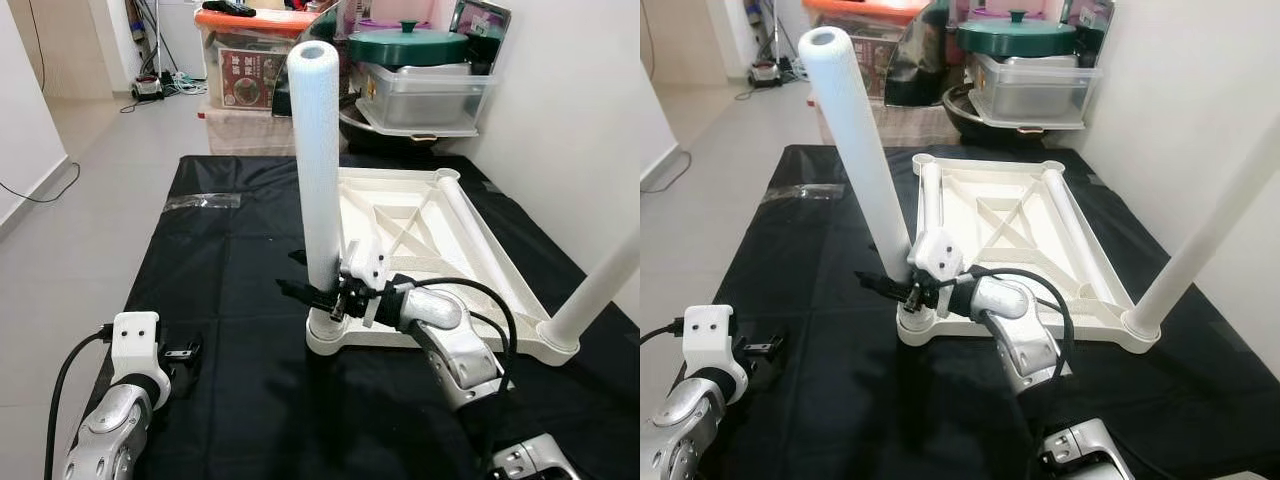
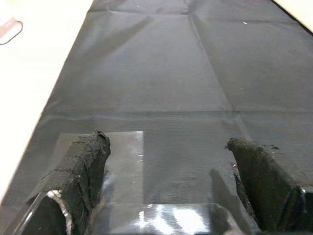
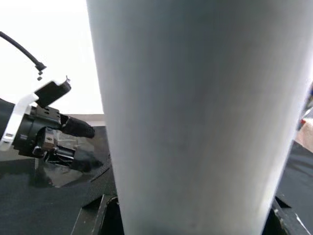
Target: Building children table
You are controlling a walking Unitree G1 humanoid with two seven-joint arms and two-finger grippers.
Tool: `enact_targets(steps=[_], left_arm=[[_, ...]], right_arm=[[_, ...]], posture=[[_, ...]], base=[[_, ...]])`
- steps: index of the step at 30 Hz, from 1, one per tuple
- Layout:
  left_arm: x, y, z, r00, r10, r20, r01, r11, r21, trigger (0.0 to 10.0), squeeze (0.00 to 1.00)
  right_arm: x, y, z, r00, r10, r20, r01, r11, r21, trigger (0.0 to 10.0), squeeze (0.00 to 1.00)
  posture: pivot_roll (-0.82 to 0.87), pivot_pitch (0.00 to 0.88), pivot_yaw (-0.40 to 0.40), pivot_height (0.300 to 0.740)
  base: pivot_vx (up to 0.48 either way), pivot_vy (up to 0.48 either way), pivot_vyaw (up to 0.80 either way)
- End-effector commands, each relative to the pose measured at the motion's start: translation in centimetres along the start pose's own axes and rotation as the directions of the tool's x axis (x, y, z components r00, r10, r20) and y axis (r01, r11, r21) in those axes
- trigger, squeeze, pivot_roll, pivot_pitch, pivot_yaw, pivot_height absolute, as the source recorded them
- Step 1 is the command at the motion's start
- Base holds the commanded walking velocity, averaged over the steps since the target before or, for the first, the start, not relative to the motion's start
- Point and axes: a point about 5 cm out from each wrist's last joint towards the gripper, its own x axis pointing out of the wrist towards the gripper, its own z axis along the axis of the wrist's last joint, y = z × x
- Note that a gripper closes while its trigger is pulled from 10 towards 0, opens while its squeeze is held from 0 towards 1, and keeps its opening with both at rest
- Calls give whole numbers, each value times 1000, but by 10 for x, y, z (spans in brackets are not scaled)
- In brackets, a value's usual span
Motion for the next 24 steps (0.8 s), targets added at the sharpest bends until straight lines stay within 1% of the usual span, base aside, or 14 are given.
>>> enact_targets(steps=[1,10,12,13,14,15,16,17,18,19,20,22,23,24], left_arm=[[0,2,-3,1000,5,-10,-5,1000,-14,10000,0],[1,0,-4,1000,3,-11,-3,1000,-28,10000,0],[1,0,-5,1000,4,-14,-4,999,-32,10000,0],[1,0,-5,1000,4,-14,-4,999,-32,10000,0],[1,2,-5,1000,9,-15,-9,999,-35,10000,0],[1,2,-5,1000,9,-15,-9,999,-35,10000,0],[1,3,-5,1000,11,-15,-11,999,-35,10000,0],[1,3,-5,1000,11,-15,-11,999,-35,10000,0],[1,4,-5,1000,15,-16,-16,999,-35,10000,0],[1,4,-5,1000,15,-16,-16,999,-35,10000,0],[1,5,-5,1000,20,-17,-20,999,-35,10000,0],[1,5,-5,1000,20,-17,-20,999,-35,10000,0],[1,5,-5,1000,20,-18,-21,999,-33,10000,0],[1,5,-5,1000,20,-18,-21,999,-33,10000,0]], right_arm=[[-1,15,-36,990,46,-133,-23,986,166,0,0],[-1,15,-40,989,32,-144,2,972,236,0,0],[-1,13,-46,983,-23,-180,69,964,256,0,0],[-1,13,-46,983,-23,-180,69,964,256,0,0],[-1,2,-55,942,-209,-264,276,929,246,0,0],[-1,2,-55,942,-209,-264,276,929,246,0,0],[-2,-2,-57,916,-279,-287,348,910,225,0,0],[-2,-2,-57,916,-279,-287,348,910,225,0,0],[-4,-5,-60,878,-361,-313,435,876,208,0,0],[-4,-5,-60,878,-361,-313,435,876,208,0,0],[-6,-5,-64,841,-421,-341,496,851,174,0,0],[-6,-5,-64,841,-421,-341,496,851,174,0,0],[-10,-5,-69,791,-480,-379,563,814,144,0,0],[-10,-5,-69,791,-480,-379,563,814,144,0,0]], posture=[[34,0,-80,740],[35,0,-78,740],[34,0,-77,740],[34,0,-77,740],[34,0,-79,740],[34,0,-79,740],[34,0,-79,740],[34,0,-79,740],[30,0,-73,740],[30,0,-73,740],[28,0,-71,740],[28,0,-71,740],[32,0,-74,740],[32,0,-74,740]], base=[[0,0,0],[0,0,0],[0,0,0],[0,0,0],[0,0,0],[0,0,0],[0,0,0],[0,0,0],[0,0,0],[0,0,0],[0,0,0],[0,0,0],[0,0,0],[0,0,0]])
